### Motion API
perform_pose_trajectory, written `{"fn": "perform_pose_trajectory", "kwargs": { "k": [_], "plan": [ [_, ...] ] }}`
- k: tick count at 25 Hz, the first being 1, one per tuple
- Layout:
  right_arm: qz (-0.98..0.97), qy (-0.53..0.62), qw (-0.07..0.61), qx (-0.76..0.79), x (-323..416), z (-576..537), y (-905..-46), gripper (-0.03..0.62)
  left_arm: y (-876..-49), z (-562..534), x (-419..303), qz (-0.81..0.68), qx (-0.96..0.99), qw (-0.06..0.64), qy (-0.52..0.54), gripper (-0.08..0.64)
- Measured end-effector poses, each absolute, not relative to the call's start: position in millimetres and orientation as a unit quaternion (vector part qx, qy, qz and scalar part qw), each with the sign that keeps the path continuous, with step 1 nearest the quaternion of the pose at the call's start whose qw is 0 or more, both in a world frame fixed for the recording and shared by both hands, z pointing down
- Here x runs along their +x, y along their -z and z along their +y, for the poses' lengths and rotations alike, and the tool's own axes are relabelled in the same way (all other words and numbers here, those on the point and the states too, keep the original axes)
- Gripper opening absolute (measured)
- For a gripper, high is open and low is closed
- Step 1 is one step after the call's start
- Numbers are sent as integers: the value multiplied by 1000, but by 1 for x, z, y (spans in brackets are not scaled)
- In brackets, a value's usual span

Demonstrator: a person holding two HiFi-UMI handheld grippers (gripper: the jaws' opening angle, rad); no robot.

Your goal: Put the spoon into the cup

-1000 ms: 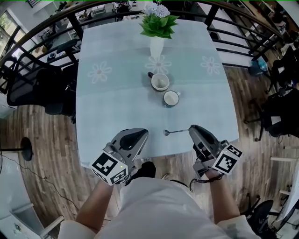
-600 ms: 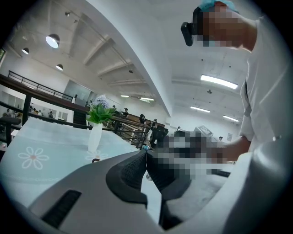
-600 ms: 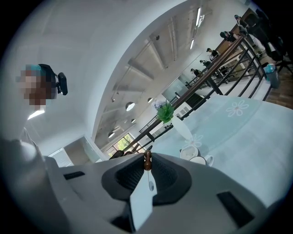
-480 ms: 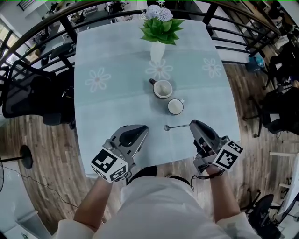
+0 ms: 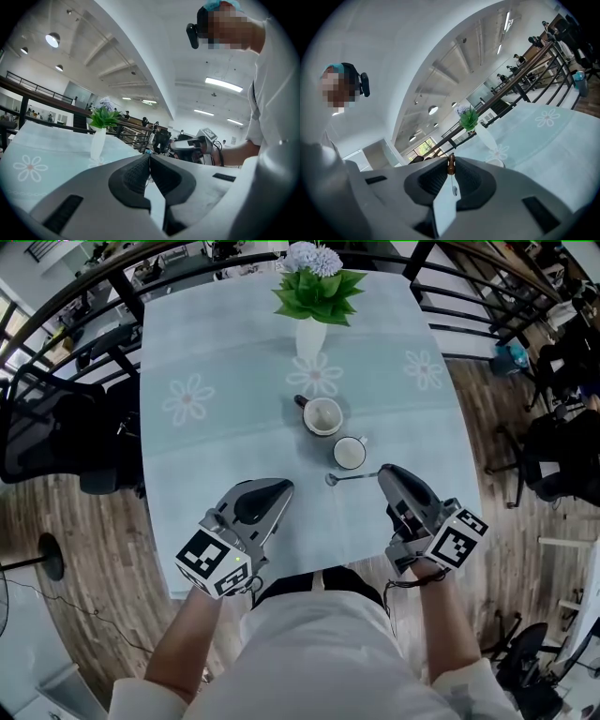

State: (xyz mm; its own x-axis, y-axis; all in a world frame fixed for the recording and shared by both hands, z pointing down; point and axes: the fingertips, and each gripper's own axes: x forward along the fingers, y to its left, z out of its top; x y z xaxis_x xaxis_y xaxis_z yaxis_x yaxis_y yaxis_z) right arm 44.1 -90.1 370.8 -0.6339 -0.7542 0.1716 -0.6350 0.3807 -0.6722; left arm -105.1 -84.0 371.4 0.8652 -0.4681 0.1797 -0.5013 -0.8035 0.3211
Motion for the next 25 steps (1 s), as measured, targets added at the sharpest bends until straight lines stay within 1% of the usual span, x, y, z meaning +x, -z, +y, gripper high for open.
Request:
{"fn": "perform_pose_trajectory", "kwargs": {
  "k": [11, 25],
  "plan": [
    [833, 375, 79, -399, 69, -130, -398, 60, -395, -103, -86, -289, 935, 198, -61, 21],
    [839, 406, 54, -358, 102, -169, -443, 60, -423, -115, -43, -335, 911, 227, -76, 21]
  ]
}}
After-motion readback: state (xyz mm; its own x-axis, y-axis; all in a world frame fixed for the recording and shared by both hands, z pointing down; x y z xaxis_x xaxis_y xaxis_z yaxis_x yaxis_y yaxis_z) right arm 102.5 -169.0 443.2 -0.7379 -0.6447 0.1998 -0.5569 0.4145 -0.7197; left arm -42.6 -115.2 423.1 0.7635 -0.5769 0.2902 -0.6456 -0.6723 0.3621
